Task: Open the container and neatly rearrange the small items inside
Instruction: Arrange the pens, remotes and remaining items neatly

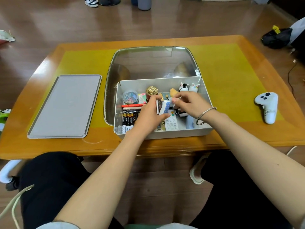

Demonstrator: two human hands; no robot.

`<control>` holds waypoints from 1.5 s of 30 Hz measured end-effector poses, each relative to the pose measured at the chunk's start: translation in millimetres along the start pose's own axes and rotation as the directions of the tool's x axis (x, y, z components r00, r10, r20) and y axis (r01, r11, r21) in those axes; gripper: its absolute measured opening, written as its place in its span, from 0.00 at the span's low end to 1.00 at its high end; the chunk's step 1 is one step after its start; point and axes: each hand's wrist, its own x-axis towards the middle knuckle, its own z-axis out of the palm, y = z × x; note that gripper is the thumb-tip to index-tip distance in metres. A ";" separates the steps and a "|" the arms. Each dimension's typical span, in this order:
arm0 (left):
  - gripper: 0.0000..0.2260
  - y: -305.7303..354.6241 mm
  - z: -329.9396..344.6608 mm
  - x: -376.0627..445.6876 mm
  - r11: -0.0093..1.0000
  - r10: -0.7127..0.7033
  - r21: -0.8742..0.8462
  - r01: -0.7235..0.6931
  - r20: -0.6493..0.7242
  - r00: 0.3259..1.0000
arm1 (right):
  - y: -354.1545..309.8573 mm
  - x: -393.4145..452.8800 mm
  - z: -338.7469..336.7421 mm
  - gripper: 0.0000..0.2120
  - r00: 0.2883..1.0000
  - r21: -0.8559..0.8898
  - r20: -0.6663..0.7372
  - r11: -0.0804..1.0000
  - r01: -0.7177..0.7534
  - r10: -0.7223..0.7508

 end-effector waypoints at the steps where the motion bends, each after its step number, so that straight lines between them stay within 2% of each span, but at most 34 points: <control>1: 0.28 3.5 2.7 1.0 1.000 0.010 -0.005 -0.010 0.007 1.000 | -4.6 -1.6 1.3 0.12 1.000 0.083 0.016 0.997 -0.002 0.000; 3: 0.29 9.0 9.3 2.4 0.999 0.043 0.009 -0.043 0.028 0.999 | -9.0 -3.4 3.9 0.11 1.000 0.135 0.027 0.991 0.007 -0.011; 5: 0.32 11.5 14.3 3.5 0.999 0.051 0.014 -0.052 0.041 0.998 | -7.1 -3.3 5.3 0.09 1.000 0.115 0.016 0.993 -0.005 0.003; 8: 0.38 8.6 14.8 5.1 0.999 0.031 0.024 -0.035 0.146 0.989 | 4.2 -4.8 -1.1 0.11 0.993 0.120 -0.060 0.989 -0.092 0.100; 10: 0.31 3.4 12.7 8.6 0.980 0.054 0.175 -0.090 0.199 0.979 | 14.0 -6.9 -8.4 0.12 0.981 0.086 -0.102 0.984 -0.159 0.168; 13: 0.19 1.6 10.9 18.1 0.915 0.095 0.369 -0.164 0.199 0.975 | 21.5 -8.7 -15.6 0.12 0.975 0.013 -0.093 0.979 -0.201 0.202; 16: 0.16 3.6 14.0 26.2 0.876 0.103 0.441 -0.195 0.222 0.969 | 18.2 -8.3 -9.9 0.12 0.977 -0.067 -0.003 0.975 -0.212 0.212; 21: 0.13 -0.7 20.0 24.4 0.866 0.105 0.443 -0.233 0.295 0.950 | 10.1 -3.6 -0.2 0.12 0.965 -0.352 0.100 0.915 -0.195 0.243; 25: 0.12 -3.8 20.2 22.4 0.854 0.064 0.461 -0.239 0.363 0.930 | 7.5 -1.0 -1.4 0.11 0.959 -0.486 0.151 0.862 -0.140 0.241; 28: 0.16 -1.2 17.2 21.9 0.854 0.049 0.452 -0.256 0.421 0.906 | 8.0 -0.2 -1.2 0.12 0.949 -0.561 0.203 0.823 -0.089 0.241; 37: 0.21 2.7 13.2 22.1 0.842 0.055 0.432 -0.324 0.528 0.848 | 11.5 0.2 4.2 0.10 0.952 -0.652 0.247 0.758 0.027 0.179; 45: 0.22 5.2 16.9 22.5 0.852 0.030 0.426 -0.305 0.541 0.841 | 11.7 -4.3 4.0 0.11 0.972 -0.690 0.221 0.717 0.099 0.078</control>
